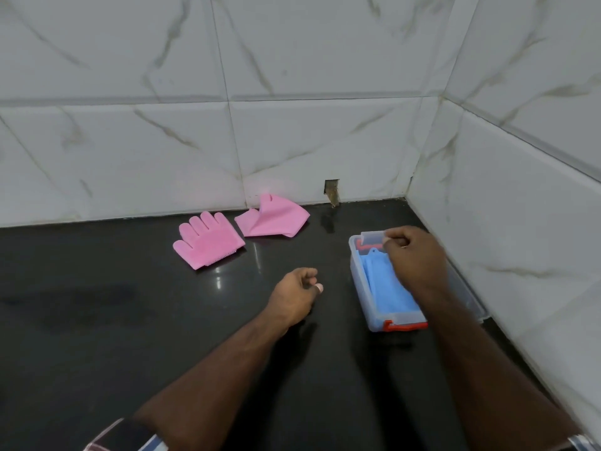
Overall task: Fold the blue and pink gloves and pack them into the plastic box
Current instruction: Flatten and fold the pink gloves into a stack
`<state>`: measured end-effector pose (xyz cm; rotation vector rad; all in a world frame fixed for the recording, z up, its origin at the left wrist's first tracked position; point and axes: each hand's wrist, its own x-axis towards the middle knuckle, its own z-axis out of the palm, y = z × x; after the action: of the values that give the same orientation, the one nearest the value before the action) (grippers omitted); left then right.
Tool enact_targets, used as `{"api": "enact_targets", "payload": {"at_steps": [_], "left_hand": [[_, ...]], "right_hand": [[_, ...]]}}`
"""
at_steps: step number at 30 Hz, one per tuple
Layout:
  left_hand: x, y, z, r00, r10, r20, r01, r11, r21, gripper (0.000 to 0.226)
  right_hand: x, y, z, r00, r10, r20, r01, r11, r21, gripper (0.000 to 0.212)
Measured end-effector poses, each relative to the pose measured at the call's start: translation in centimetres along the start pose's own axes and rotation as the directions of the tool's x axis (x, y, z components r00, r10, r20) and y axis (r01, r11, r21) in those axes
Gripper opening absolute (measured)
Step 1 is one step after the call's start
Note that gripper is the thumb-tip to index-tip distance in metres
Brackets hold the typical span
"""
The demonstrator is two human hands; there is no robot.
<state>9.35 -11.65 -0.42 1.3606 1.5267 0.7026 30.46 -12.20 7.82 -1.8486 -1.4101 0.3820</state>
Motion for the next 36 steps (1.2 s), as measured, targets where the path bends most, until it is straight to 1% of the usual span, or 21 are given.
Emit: {"api": "enact_targets", "payload": {"at_steps": [3, 5, 8, 11, 16, 20, 25, 27, 30, 33, 36], "left_hand": [[-0.2, -1.6, -3.1, 0.997, 0.009, -0.07, -0.002, 0.996, 0.091, 0.033], [-0.4, -2.7, -5.2, 0.994, 0.005, -0.109, 0.012, 0.988, 0.151, 0.029], [-0.3, -4.4, -8.2, 0.987, -0.002, -0.164, 0.041, 0.97, 0.239, 0.029], [0.0, -5.7, -10.8, 0.975, -0.023, -0.219, 0.079, 0.964, 0.254, 0.029], [1.4, -6.6, -14.4, 0.951, -0.057, -0.305, 0.12, 0.974, 0.192, 0.026], [3.3, -6.5, -15.7, 0.949, -0.031, -0.315, 0.103, 0.971, 0.216, 0.028], [6.5, -5.6, -15.8, 0.959, 0.051, -0.28, 0.025, 0.966, 0.259, 0.029], [7.8, -4.7, -15.5, 0.965, 0.1, -0.243, -0.03, 0.96, 0.279, 0.032], [10.2, -2.8, -15.1, 0.97, 0.134, -0.204, -0.074, 0.958, 0.278, 0.042], [12.7, -1.3, -14.5, 0.976, 0.11, -0.186, -0.057, 0.962, 0.267, 0.054], [14.6, -0.2, -13.7, 0.986, 0.061, -0.154, -0.021, 0.968, 0.25, 0.051]], "right_hand": [[-2.0, -2.9, 4.2, 0.986, -0.085, 0.145, 0.081, 0.996, 0.036, 0.013], [-3.4, -4.1, 7.0, 0.96, -0.084, 0.268, 0.089, 0.996, -0.007, 0.01], [-5.0, -4.6, 11.2, 0.905, -0.071, 0.419, 0.111, 0.991, -0.073, 0.011], [-5.9, -5.1, 13.9, 0.864, -0.057, 0.5, 0.111, 0.991, -0.079, 0.011], [-5.0, -6.4, 16.8, 0.844, -0.026, 0.536, 0.094, 0.991, -0.099, 0.01], [-2.7, -7.9, 18.7, 0.839, -0.015, 0.543, 0.096, 0.988, -0.12, 0.012], [1.0, -9.1, 20.9, 0.85, 0.03, 0.525, 0.044, 0.991, -0.129, 0.038], [2.1, -9.5, 21.7, 0.853, 0.038, 0.521, 0.036, 0.991, -0.131, 0.042], [2.8, -9.6, 22.4, 0.86, 0.043, 0.509, 0.024, 0.992, -0.124, 0.039], [2.7, -8.7, 22.8, 0.859, 0.059, 0.508, 0.003, 0.993, -0.12, 0.032], [2.6, -7.6, 22.5, 0.87, 0.071, 0.488, -0.018, 0.994, -0.112, 0.027]]}}
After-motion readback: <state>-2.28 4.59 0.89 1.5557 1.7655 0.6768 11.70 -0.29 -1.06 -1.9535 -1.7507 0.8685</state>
